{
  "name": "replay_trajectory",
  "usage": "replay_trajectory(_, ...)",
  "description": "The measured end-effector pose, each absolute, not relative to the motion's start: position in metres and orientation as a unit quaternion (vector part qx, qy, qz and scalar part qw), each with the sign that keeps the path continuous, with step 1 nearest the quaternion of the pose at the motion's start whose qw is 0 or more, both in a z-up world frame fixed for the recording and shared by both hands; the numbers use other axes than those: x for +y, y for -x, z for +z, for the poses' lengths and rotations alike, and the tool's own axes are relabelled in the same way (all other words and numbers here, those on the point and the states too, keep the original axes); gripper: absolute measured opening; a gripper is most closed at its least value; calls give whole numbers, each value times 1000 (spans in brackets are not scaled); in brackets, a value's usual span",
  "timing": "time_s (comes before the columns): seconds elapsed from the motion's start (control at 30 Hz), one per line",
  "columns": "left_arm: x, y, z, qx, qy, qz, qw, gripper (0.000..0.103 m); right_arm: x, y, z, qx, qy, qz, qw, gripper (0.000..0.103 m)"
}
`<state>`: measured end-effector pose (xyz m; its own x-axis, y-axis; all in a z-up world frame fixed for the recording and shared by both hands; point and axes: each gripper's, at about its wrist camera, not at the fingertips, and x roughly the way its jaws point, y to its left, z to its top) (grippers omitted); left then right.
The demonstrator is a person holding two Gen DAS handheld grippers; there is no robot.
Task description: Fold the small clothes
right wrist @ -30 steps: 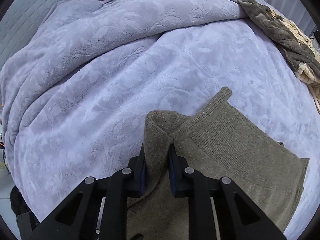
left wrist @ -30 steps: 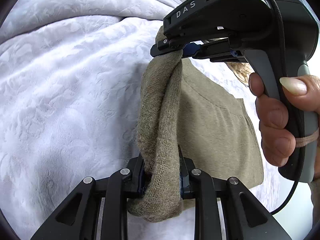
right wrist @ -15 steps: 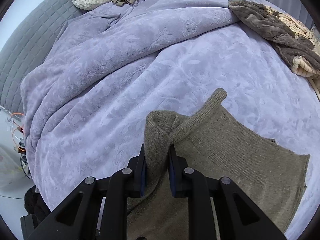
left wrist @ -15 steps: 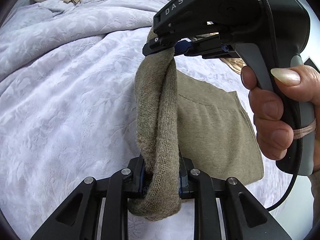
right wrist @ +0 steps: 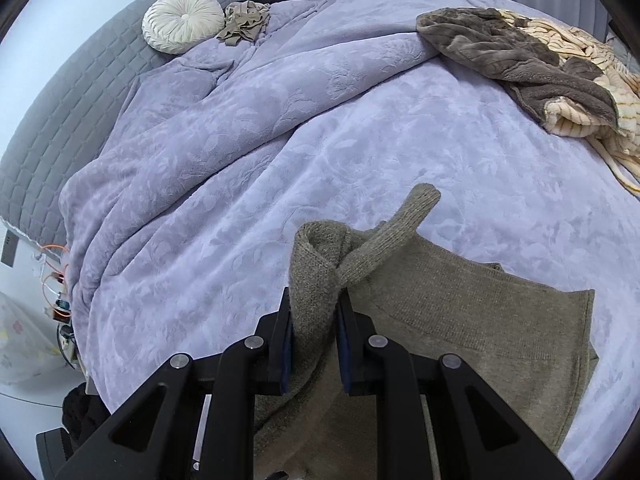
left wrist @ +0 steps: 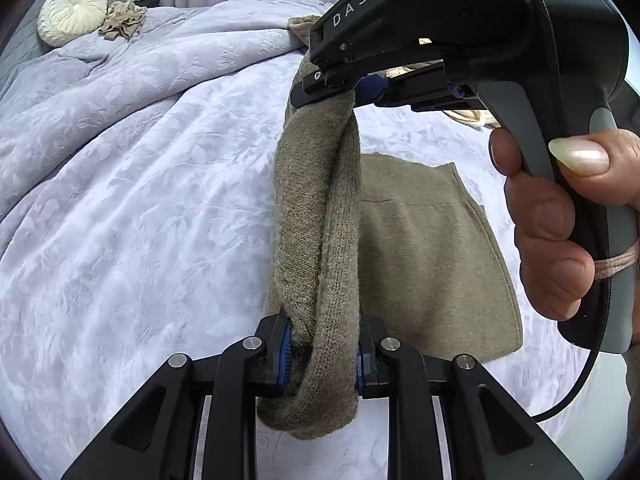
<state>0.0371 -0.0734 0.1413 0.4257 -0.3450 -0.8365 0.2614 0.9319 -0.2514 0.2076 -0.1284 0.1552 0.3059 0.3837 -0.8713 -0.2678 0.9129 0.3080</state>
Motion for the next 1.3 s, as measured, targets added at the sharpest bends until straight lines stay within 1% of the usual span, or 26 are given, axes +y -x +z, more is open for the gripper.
replay_trajectory(0.47,-120,-31,157,507,3,-187,841,24,-176,-205,161,540,-82,205,812,19)
replay_trajectory(0.8,-161,-26,154,509,-30,-193,838,24,-213,-202,161,534,-91,210,814,19)
replay_trajectory(1.3,-199,-29,143,517,-44,-200,831,24,-257,-192,157,525,-103,214,818,19)
